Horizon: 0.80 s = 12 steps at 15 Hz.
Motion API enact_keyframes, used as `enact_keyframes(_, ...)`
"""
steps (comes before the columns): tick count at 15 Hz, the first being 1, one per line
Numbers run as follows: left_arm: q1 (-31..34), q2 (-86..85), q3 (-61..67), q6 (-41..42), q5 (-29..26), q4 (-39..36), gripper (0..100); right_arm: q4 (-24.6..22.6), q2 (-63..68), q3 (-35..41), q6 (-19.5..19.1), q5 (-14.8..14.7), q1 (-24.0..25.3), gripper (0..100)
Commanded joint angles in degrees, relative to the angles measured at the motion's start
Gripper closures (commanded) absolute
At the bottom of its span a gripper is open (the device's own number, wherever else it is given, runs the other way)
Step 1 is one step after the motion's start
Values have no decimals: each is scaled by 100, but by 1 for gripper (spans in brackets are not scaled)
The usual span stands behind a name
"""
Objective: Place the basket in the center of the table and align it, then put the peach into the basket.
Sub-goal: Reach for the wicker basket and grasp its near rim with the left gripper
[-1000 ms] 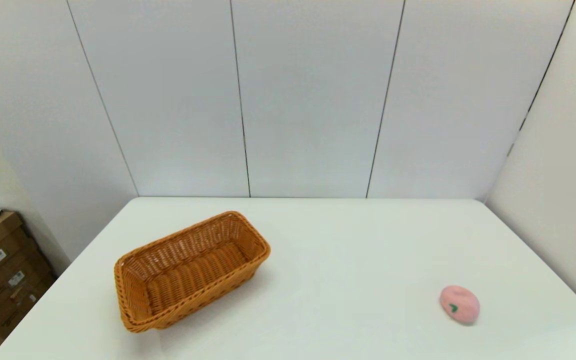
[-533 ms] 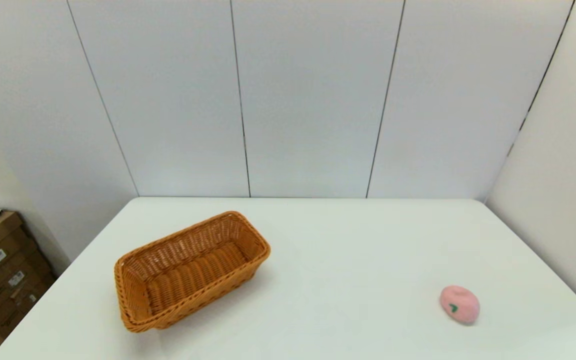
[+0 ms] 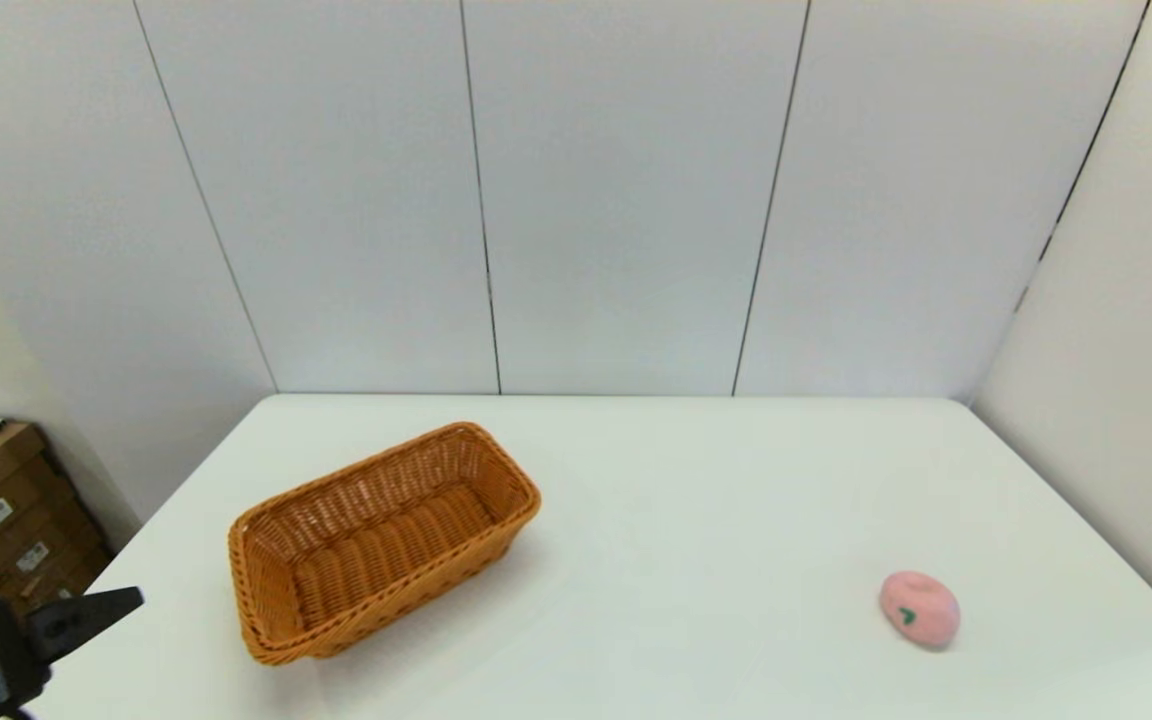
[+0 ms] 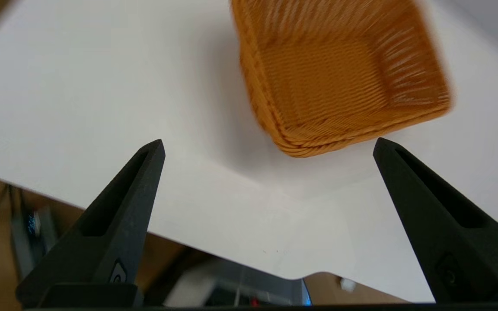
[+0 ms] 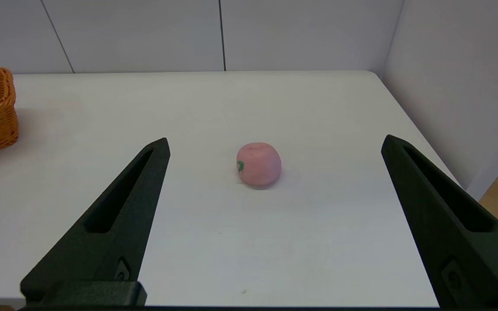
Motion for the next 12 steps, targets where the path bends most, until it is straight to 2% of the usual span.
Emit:
enact_keyframes(1, 266, 4746, -1131, -1040, -266, -721, 0, -2, 7, 0, 5, -3, 2, 0)
enact_keyframes(6, 275, 6003, -1685, -1199, -293, -1126, 0, -2, 7, 0, -4, -3, 2, 0)
enact_keyframes(11, 266, 6266, -2160, -1216, -557, -1152, 0, -2, 7, 0, -4, -3, 2, 0)
enact_keyframes(12, 257, 6258, -2151, -1225, -592, -1152, 100, -2, 7, 0, -4, -3, 2, 0)
